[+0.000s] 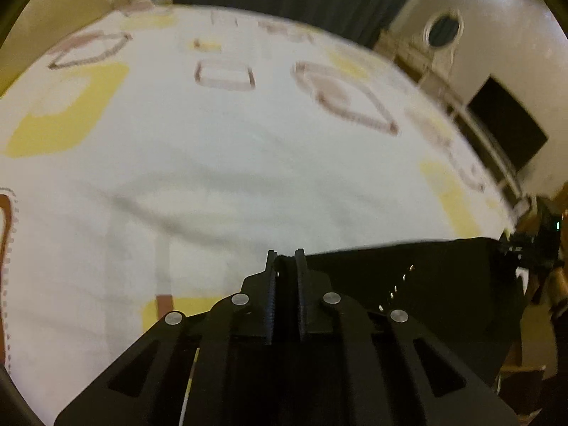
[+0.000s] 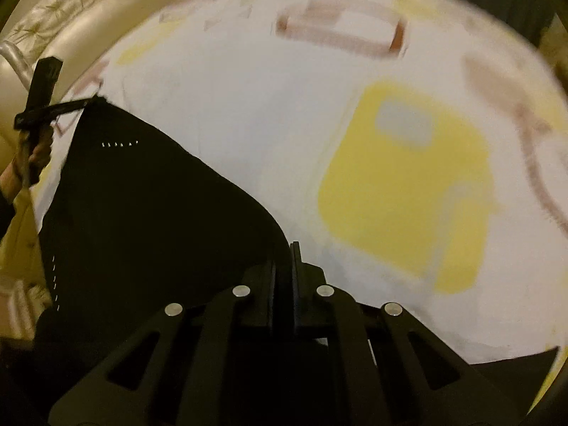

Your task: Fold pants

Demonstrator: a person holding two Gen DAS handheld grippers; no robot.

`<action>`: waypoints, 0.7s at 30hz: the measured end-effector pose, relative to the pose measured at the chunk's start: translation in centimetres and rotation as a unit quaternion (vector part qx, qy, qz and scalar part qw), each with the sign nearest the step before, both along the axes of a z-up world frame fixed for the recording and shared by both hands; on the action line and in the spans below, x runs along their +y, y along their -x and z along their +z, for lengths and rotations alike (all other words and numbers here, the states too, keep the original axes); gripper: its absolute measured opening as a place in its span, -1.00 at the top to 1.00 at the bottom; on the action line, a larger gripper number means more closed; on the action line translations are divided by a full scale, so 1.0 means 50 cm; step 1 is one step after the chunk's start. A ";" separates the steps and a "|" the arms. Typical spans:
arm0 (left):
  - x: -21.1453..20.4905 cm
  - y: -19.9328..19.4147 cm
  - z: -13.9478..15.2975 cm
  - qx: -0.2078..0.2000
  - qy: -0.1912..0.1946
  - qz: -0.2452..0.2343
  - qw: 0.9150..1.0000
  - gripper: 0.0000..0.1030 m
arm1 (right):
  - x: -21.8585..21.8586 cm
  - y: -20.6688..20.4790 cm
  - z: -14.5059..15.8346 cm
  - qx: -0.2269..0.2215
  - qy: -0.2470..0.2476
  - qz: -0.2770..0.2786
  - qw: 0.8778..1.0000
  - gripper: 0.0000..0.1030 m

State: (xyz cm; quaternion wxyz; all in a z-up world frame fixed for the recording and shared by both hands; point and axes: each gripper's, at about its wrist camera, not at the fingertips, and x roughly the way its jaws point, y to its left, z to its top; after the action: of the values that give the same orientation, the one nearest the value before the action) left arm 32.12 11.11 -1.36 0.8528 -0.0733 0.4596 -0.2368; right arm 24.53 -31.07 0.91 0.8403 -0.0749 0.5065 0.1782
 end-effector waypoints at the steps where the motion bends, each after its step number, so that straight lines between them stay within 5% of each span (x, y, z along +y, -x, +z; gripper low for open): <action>1: 0.006 0.008 0.014 -0.007 0.009 0.002 1.000 0.83 | 0.004 0.014 0.014 -0.018 0.006 0.001 1.000 0.88; 11: 0.048 0.167 0.090 -0.036 0.078 0.017 0.996 0.86 | 0.050 0.253 0.085 -0.143 0.046 0.020 0.988 0.88; 21: 0.108 0.383 0.052 -0.006 0.112 0.036 0.993 0.88 | 0.093 0.432 0.016 -0.150 0.075 0.050 0.985 0.88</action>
State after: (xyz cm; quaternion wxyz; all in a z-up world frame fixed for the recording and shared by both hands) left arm 13.00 16.51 1.24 0.8502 -0.1832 0.4220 -0.2560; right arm 2.94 -26.41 1.70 0.8886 -0.1894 0.3823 0.1684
